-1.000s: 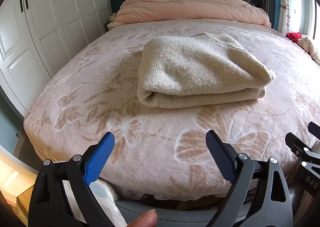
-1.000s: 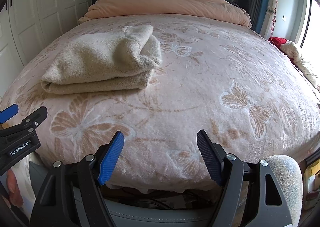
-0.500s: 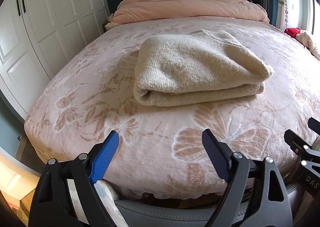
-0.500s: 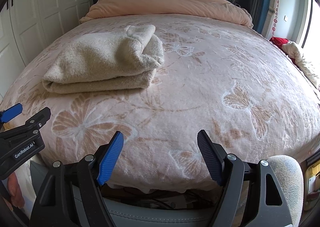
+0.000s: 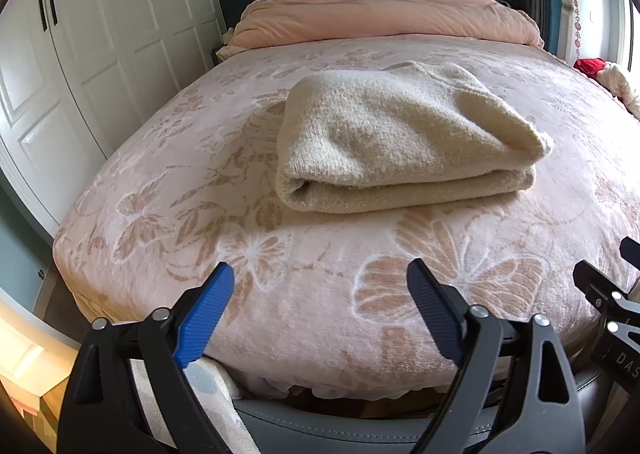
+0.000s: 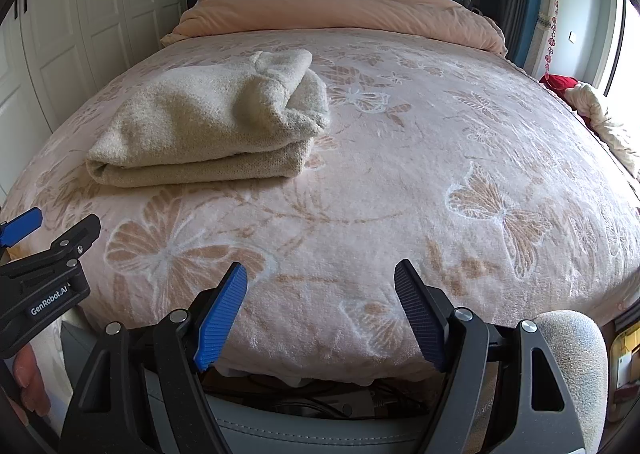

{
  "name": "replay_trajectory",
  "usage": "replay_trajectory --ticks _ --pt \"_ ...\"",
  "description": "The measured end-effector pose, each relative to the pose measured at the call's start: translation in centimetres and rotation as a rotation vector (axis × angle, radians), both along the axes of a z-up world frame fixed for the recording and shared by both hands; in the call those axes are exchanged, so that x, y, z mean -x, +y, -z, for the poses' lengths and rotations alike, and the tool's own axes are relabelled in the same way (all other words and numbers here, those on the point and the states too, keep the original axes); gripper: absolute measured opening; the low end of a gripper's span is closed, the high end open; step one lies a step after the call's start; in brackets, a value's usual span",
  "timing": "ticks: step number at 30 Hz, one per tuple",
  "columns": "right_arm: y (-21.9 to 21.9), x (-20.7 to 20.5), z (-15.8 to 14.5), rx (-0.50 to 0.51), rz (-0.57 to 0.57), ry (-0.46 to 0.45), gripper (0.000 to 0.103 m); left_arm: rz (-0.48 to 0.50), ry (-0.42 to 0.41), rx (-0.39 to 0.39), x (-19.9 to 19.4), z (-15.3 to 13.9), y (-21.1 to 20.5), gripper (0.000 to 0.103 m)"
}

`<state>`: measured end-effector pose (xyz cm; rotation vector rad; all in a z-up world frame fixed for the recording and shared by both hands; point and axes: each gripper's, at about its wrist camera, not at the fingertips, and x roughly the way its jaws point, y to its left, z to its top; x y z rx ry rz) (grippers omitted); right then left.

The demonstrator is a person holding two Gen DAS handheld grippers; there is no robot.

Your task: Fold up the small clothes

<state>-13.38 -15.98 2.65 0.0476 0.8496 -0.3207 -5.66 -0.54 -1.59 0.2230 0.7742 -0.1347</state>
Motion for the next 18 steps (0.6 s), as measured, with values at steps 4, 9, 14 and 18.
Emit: replay_trajectory --ticks 4,9,14,18 --pt "-0.06 0.01 -0.03 0.001 -0.001 -0.002 0.074 0.002 0.002 -0.001 0.06 -0.08 -0.08 0.09" --pt "-0.01 -0.02 0.02 0.0 0.0 -0.001 0.074 -0.005 0.012 0.006 -0.08 0.0 0.13 0.09" --pt "0.0 -0.02 0.01 0.001 0.0 -0.001 0.074 0.0 0.011 0.004 -0.04 -0.06 0.13 0.089" --pt "0.0 -0.03 0.04 0.001 -0.001 -0.001 0.074 0.006 0.012 0.005 -0.11 -0.08 0.16 0.089"
